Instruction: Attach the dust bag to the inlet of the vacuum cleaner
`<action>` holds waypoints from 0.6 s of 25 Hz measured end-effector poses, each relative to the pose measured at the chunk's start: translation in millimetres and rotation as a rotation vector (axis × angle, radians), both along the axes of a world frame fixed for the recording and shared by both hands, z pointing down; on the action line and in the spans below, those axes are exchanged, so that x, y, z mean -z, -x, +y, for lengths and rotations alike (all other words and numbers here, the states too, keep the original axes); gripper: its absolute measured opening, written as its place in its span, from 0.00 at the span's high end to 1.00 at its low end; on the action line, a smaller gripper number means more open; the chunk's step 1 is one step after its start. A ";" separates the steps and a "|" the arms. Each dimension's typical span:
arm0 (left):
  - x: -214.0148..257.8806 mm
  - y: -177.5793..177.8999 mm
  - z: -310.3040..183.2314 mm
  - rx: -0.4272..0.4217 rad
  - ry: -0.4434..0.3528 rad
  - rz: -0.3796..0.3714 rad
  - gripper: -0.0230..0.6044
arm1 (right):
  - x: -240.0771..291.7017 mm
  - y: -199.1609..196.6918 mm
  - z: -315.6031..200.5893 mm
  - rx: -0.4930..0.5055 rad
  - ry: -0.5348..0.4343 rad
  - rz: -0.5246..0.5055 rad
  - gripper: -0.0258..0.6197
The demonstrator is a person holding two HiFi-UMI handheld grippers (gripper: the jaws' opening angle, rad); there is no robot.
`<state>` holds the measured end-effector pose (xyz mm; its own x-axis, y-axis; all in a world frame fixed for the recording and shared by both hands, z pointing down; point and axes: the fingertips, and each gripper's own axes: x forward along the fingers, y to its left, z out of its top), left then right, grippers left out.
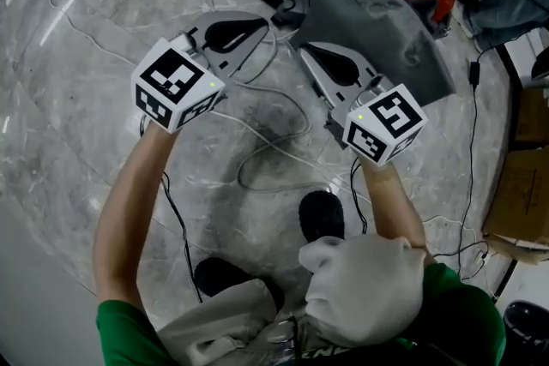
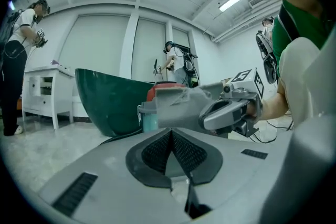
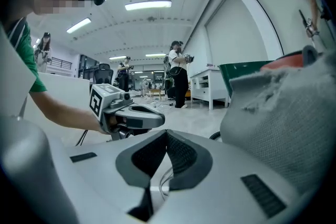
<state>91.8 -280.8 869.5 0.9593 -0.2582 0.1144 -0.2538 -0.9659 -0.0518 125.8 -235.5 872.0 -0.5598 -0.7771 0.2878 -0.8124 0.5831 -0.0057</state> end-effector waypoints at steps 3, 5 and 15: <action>-14.7 9.6 -5.2 0.041 0.051 0.012 0.96 | -7.1 4.4 -3.5 0.009 0.018 -0.005 0.95; -18.1 18.6 0.1 0.079 0.100 0.030 0.96 | -2.8 8.0 -4.3 -0.008 0.029 -0.021 0.95; 105.0 113.0 54.1 0.198 0.241 -0.010 0.96 | 143.3 78.8 10.6 0.083 0.123 0.070 0.95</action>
<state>-21.2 -226.7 764.5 0.8916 -0.4043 0.2041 -0.4389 -0.8825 0.1689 47.0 -224.9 728.7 -0.5955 -0.6857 0.4186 -0.7626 0.6463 -0.0261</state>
